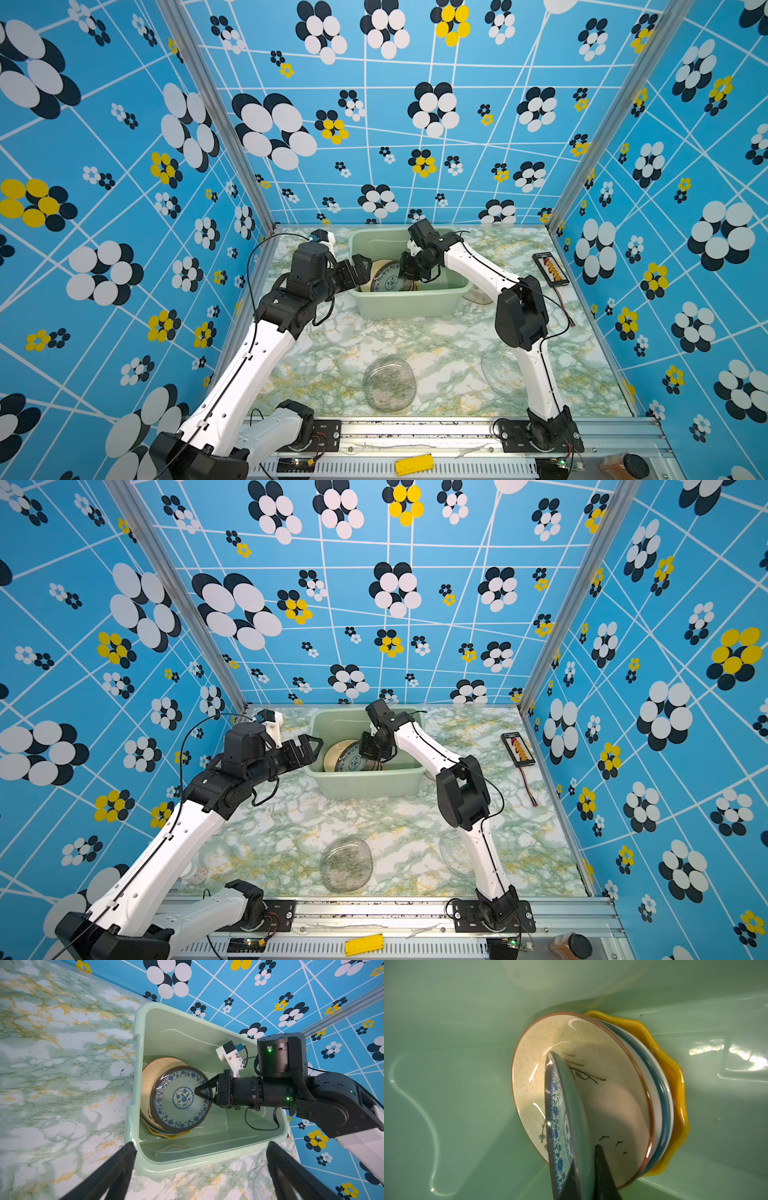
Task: Place the plates into the plastic bin on the countertop
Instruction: 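Lower the floral plate into the bin against the beige plate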
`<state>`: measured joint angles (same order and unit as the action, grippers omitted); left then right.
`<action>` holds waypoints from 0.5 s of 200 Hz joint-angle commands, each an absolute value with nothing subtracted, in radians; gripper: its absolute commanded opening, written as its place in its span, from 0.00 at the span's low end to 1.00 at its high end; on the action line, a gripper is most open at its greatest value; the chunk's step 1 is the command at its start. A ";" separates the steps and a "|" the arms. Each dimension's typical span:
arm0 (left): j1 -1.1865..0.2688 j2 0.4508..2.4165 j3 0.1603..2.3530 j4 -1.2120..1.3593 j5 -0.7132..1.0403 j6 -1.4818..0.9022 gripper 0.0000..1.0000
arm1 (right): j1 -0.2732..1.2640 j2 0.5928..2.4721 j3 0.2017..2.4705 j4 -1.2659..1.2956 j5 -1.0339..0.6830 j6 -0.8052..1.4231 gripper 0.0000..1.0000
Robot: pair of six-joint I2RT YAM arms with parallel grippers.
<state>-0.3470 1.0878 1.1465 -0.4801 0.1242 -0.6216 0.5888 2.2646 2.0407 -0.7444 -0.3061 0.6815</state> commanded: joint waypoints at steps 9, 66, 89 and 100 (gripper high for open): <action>-0.341 1.099 1.148 -0.460 0.141 -0.632 0.99 | 0.590 2.299 2.034 -0.743 -0.311 0.687 0.04; -0.342 1.104 1.146 -0.456 0.141 -0.636 0.99 | 0.590 2.326 2.036 -0.752 -0.305 0.683 0.14; -0.342 1.103 1.146 -0.455 0.140 -0.634 0.99 | 0.590 2.333 2.036 -0.762 -0.297 0.674 0.16; -0.342 1.104 1.146 -0.455 0.140 -0.633 0.99 | 0.590 2.336 2.036 -0.771 -0.292 0.669 0.18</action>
<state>-0.3470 1.0924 1.1465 -0.4698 0.1310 -0.6292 0.5873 2.2978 2.0407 -0.7208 -0.3233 0.6842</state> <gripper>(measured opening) 0.992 0.165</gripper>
